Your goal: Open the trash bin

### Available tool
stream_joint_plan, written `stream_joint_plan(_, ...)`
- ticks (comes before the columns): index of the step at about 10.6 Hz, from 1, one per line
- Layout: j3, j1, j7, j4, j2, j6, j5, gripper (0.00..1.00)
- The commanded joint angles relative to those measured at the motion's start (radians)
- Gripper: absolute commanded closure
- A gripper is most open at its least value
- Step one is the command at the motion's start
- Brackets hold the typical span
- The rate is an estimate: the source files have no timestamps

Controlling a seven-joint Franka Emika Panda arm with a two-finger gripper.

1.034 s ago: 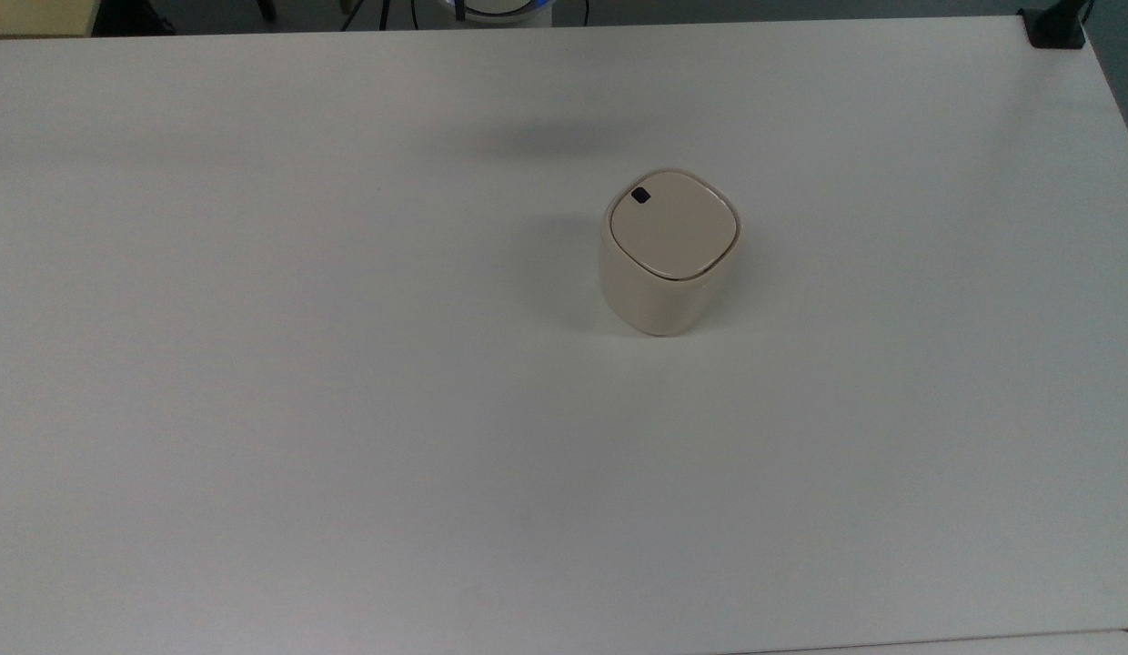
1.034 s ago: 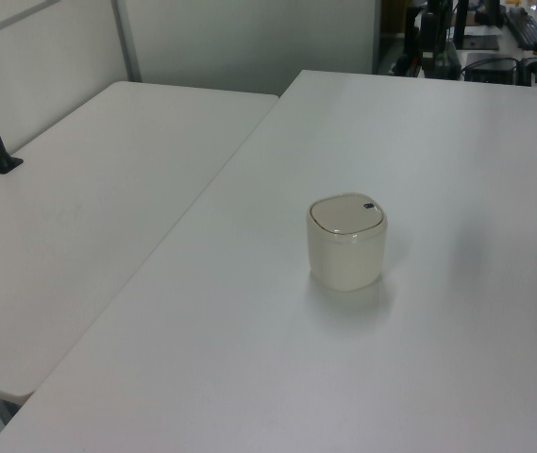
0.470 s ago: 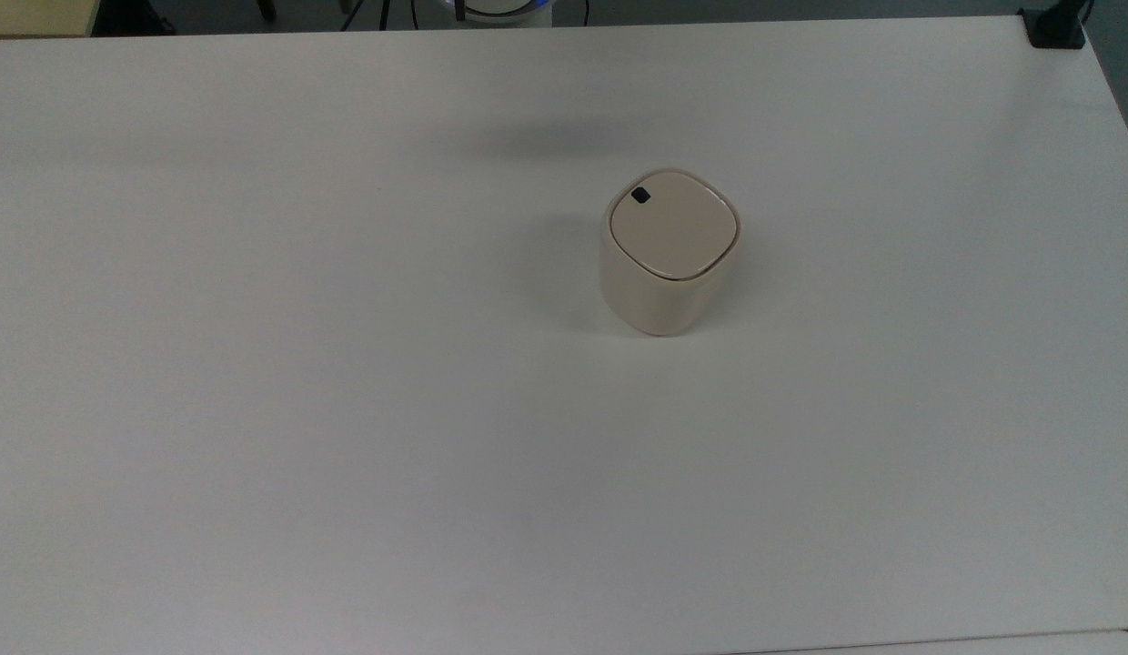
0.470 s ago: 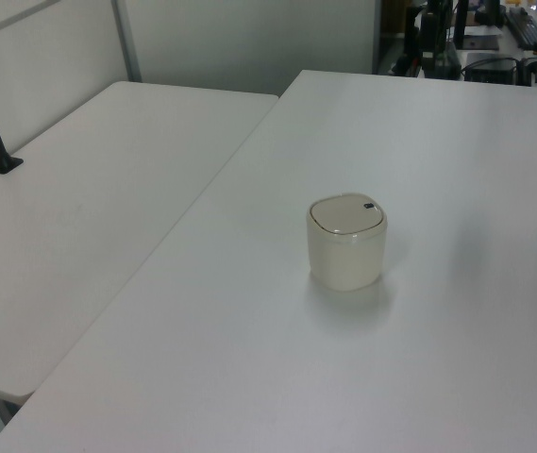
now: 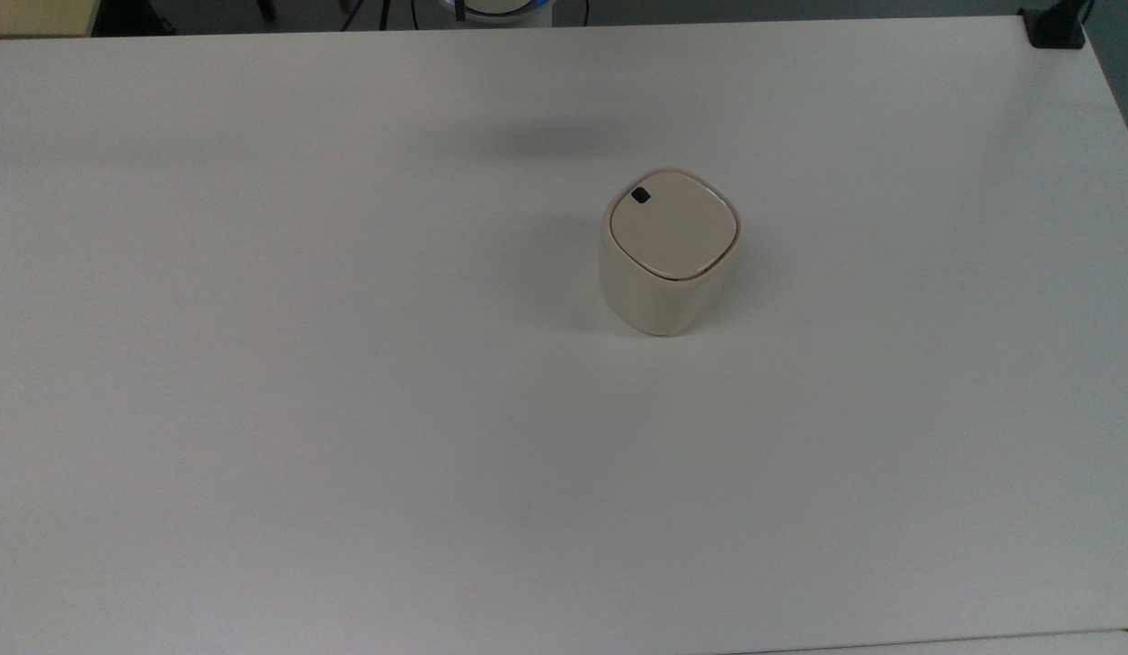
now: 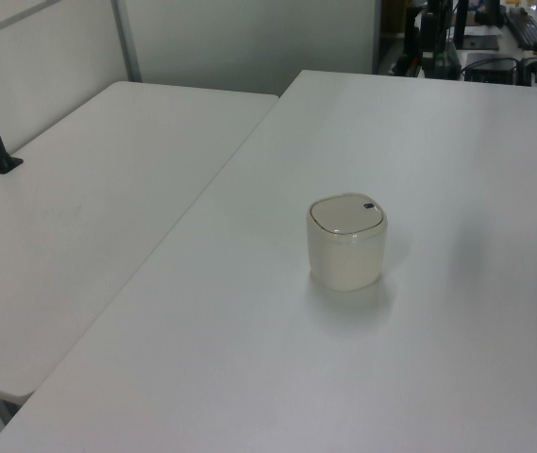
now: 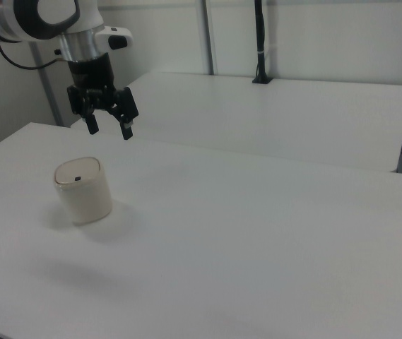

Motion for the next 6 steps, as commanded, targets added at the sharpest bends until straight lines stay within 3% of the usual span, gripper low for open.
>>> stream_joint_plan(1,-0.015,0.016,-0.02,-0.007,-0.015,-0.011,-0.011,0.0)
stream_joint_plan(4,-0.015,0.016,-0.034,-0.007,-0.015,-0.013,-0.011,0.02)
stream_joint_plan(5,-0.015,0.015,-0.058,-0.007,-0.017,-0.014,-0.011,0.15)
stream_joint_plan(6,-0.017,0.013,-0.095,-0.007,-0.017,-0.018,-0.005,0.4)
